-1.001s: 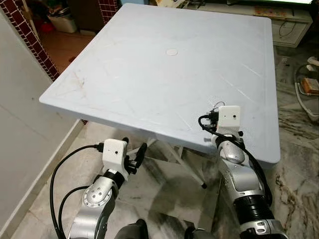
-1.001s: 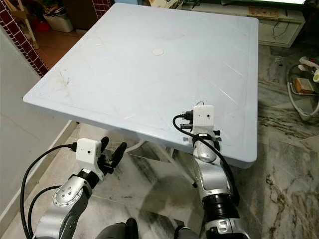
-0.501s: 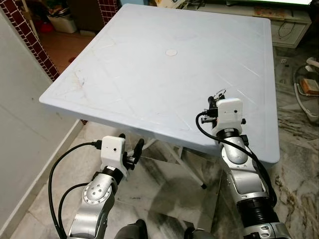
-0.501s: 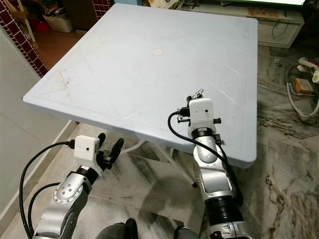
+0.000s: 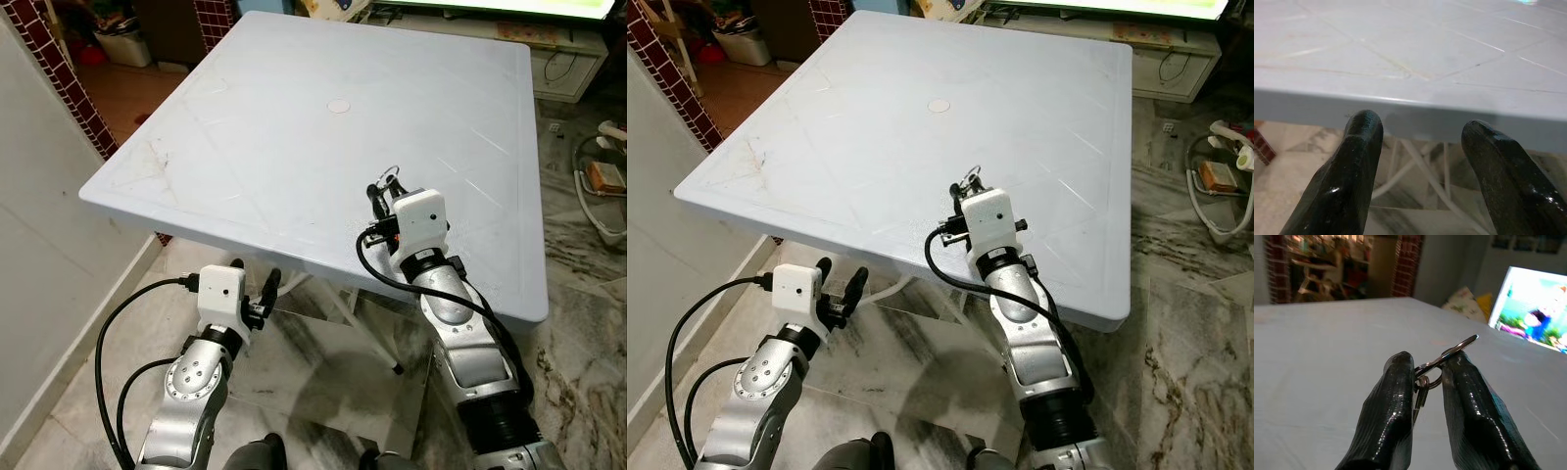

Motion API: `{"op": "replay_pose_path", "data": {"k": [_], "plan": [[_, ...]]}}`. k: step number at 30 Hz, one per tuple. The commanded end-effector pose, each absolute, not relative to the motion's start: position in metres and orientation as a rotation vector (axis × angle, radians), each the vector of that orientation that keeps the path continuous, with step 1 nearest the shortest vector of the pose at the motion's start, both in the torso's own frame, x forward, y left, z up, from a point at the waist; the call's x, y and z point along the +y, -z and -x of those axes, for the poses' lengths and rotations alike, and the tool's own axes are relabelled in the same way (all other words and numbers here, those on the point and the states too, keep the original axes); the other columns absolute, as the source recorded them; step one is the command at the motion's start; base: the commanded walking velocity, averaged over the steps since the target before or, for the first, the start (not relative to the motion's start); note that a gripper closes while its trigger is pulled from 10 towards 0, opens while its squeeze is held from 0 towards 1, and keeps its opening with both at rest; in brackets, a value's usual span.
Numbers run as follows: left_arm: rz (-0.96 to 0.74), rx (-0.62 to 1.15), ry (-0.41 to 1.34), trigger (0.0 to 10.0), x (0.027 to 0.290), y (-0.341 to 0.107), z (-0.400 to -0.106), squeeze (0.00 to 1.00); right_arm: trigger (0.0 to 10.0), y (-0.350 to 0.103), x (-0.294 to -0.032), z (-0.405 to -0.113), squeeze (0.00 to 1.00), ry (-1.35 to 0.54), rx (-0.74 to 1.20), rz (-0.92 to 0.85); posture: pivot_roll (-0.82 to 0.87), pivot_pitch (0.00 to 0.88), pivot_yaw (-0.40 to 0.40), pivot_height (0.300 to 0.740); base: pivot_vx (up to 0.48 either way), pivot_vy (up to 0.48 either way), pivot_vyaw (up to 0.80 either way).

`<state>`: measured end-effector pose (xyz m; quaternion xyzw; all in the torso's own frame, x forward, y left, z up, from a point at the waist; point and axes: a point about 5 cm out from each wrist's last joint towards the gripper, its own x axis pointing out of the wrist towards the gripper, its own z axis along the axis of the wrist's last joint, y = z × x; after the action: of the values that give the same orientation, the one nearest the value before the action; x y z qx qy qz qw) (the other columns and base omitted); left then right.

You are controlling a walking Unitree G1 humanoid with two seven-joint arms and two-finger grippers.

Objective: Hang keys on a hook

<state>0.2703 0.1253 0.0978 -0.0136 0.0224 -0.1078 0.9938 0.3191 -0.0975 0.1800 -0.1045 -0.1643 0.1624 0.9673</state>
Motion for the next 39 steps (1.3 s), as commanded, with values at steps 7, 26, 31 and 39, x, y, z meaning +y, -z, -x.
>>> {"op": "replay_pose_path", "data": {"k": [7,26,31,39], "plan": [[0.016,0.044,0.175,10.0,0.132,-0.096,-0.272,0.0,10.0,-0.191,-0.088,-0.313,0.0,-0.39,-0.374,0.209,0.01,0.143,0.026,0.74,0.0,0.0,0.0],[-0.024,0.039,0.105,10.0,0.14,-0.095,-0.274,0.0,10.0,-0.186,-0.087,-0.307,0.0,-0.41,-0.349,0.183,0.02,0.148,0.036,0.74,0.0,0.0,0.8],[-0.023,0.038,0.093,10.0,0.14,-0.096,-0.275,0.0,10.0,-0.187,-0.088,-0.307,0.0,-0.411,-0.349,0.176,0.02,0.148,0.033,0.74,0.0,0.0,0.8],[-0.022,0.04,0.075,10.0,0.14,-0.095,-0.274,0.0,10.0,-0.187,-0.087,-0.307,0.0,-0.421,-0.347,0.178,0.02,0.152,0.023,0.74,0.0,0.0,0.8]]}}
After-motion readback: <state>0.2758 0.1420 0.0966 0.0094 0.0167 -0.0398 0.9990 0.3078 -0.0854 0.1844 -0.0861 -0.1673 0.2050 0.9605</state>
